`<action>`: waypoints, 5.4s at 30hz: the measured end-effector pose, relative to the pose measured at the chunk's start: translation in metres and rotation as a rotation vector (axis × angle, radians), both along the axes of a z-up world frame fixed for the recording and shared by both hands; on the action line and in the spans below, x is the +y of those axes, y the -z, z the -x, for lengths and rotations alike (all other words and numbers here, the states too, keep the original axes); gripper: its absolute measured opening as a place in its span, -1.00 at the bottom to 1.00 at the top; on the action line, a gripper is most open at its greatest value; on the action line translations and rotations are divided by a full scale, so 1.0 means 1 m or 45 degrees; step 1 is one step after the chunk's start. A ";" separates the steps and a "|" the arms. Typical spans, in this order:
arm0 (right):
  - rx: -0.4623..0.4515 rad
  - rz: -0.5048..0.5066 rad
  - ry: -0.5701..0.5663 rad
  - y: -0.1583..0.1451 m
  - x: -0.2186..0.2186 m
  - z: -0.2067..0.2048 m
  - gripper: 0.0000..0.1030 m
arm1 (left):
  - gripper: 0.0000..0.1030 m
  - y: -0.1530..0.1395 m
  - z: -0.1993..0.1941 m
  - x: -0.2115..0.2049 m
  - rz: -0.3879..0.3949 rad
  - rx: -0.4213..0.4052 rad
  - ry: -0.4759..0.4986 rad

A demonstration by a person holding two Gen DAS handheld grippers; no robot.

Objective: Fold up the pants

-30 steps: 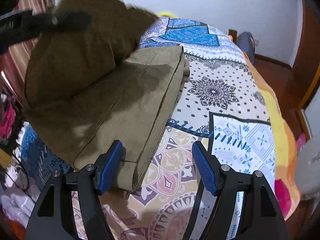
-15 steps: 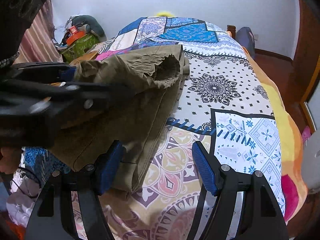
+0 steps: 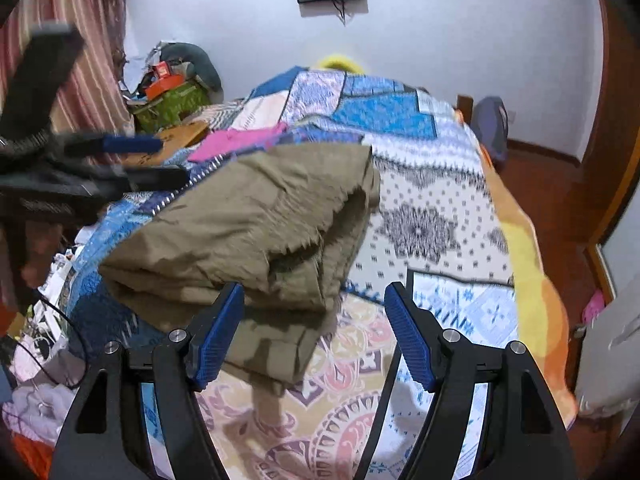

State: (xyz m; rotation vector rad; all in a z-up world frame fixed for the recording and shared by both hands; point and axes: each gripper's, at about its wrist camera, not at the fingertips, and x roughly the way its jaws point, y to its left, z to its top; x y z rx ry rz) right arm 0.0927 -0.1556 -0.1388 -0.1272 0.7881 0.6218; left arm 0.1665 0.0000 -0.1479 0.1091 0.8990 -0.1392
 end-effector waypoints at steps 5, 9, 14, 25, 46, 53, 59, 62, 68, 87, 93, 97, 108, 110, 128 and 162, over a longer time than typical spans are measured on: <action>0.020 -0.087 0.017 0.002 0.013 -0.013 0.35 | 0.66 0.038 0.007 0.016 -0.025 0.112 -0.008; 0.111 -0.071 0.033 0.028 0.027 -0.023 0.35 | 0.67 0.053 0.021 0.025 -0.027 0.129 0.011; 0.168 -0.094 0.017 0.050 0.021 -0.019 0.35 | 0.67 0.036 0.020 0.030 -0.043 0.097 0.048; 0.104 -0.030 -0.090 0.046 0.020 -0.023 0.38 | 0.67 0.033 -0.083 0.048 0.050 0.107 -0.084; 0.106 0.084 -0.022 0.068 -0.025 -0.101 0.41 | 0.43 0.089 -0.216 0.078 0.241 0.264 -0.165; 0.129 0.066 0.009 0.074 -0.031 -0.119 0.42 | 0.06 0.101 -0.254 0.057 0.148 0.255 -0.164; 0.144 0.057 0.038 0.072 -0.032 -0.121 0.42 | -0.48 0.101 -0.258 0.043 0.073 0.233 -0.124; 0.177 0.050 0.072 0.070 -0.033 -0.121 0.43 | -0.77 0.098 -0.245 0.043 0.016 0.211 -0.131; 0.169 0.048 0.103 0.057 -0.039 -0.106 0.43 | -0.91 0.099 -0.204 0.065 0.034 0.263 -0.209; 0.095 -0.053 0.116 0.029 -0.016 -0.062 0.46 | -0.32 0.066 -0.111 0.103 0.178 0.250 -0.292; 0.135 -0.045 0.143 0.043 -0.011 -0.073 0.46 | -0.23 0.090 -0.174 0.110 0.464 0.374 -0.273; 0.199 -0.091 0.148 0.056 -0.011 -0.084 0.46 | -0.23 0.096 -0.201 0.115 0.532 0.378 -0.287; 0.245 -0.099 0.119 0.069 -0.008 -0.093 0.46 | -0.85 0.092 -0.202 0.098 0.252 0.260 -0.294; 0.224 -0.080 0.128 0.064 -0.009 -0.092 0.46 | -0.85 0.087 -0.187 0.106 0.312 0.244 -0.291; 0.178 -0.002 0.071 0.061 0.009 -0.079 -0.15 | -0.98 0.059 -0.005 0.137 0.235 0.128 -0.515; 0.184 0.050 0.123 0.054 -0.006 -0.100 -0.14 | -0.89 0.045 -0.044 0.144 0.044 0.156 -0.259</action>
